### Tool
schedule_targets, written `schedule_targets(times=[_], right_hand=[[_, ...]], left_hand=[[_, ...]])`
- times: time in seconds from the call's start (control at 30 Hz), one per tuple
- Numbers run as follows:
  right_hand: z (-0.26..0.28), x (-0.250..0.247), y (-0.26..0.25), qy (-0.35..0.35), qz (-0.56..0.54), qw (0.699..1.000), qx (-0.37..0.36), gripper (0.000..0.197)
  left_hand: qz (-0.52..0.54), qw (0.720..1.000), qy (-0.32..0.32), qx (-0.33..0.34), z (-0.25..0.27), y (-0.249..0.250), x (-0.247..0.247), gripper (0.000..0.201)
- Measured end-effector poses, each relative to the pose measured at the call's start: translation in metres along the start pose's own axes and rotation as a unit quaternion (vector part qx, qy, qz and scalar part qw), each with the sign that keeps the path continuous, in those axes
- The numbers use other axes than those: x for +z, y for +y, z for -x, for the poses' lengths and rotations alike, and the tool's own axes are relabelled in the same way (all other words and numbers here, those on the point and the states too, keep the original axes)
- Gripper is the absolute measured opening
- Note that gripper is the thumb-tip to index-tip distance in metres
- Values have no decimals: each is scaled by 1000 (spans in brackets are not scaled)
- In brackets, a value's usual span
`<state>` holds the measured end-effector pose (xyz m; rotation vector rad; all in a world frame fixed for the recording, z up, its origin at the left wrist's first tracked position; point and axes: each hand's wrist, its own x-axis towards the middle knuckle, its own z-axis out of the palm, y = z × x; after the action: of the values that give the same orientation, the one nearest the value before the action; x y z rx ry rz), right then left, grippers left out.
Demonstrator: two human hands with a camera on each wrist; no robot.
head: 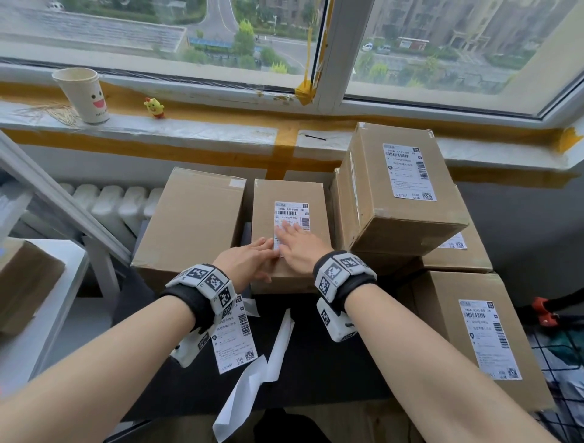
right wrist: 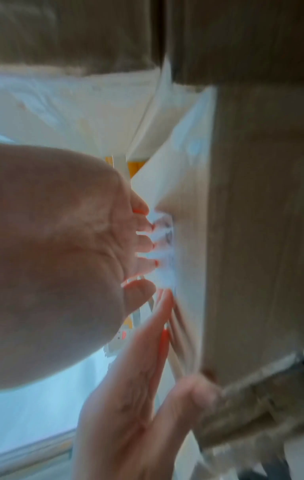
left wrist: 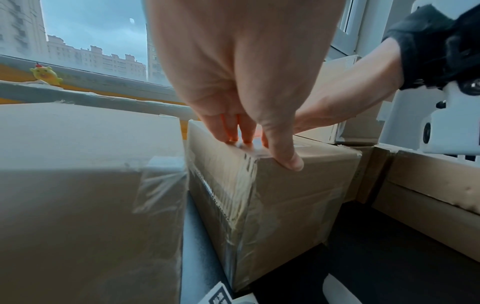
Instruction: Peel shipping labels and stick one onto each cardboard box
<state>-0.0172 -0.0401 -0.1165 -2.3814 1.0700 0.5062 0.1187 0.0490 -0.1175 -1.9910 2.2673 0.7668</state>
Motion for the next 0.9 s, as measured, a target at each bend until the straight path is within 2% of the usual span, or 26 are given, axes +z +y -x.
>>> schedule_targets(times=[0.1,0.3,0.47,0.57,0.63,0.73,0.9], right_hand=[[-3,6,-12,7,-25,999,-19,53],[3,10,22,38,-8,999,35,55],[30,13,31,39,-18,997,60,55],[48,15,23,85,-59,993,57,47],[61,20,14,148,-116,981,49,35],[79,29,-5,213,-185,959,32,30],[97,57,-40,238,-200,950,7,24]], left_hand=[[-2,1000,4,12,0,-1,1,67],[10,1000,-15,-8,2,3,1,64],[-7,999,-14,-30,6,8,0,70],[-9,999,23,-41,16,13,2,61],[4,997,61,-49,27,14,3,55],[13,993,106,-58,47,13,5,52],[40,981,180,-55,88,8,20,36]])
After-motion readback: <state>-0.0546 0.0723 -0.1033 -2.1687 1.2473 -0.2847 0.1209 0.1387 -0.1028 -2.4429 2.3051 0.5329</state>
